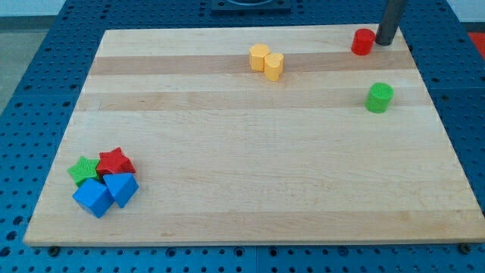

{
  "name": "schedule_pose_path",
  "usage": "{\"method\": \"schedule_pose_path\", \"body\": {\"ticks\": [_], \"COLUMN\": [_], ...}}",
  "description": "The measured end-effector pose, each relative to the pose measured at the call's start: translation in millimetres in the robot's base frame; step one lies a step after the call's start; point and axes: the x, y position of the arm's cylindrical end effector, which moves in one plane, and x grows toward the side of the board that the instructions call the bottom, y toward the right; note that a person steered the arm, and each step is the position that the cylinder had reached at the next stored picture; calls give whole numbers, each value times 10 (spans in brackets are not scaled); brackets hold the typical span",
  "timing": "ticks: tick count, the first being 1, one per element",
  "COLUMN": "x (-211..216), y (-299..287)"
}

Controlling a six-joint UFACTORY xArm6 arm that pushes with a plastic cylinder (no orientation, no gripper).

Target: Push the red circle into the heart

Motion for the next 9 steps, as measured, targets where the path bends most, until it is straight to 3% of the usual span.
{"method": "schedule_pose_path", "body": {"ticks": [9], "x": [12], "y": [-916]}}
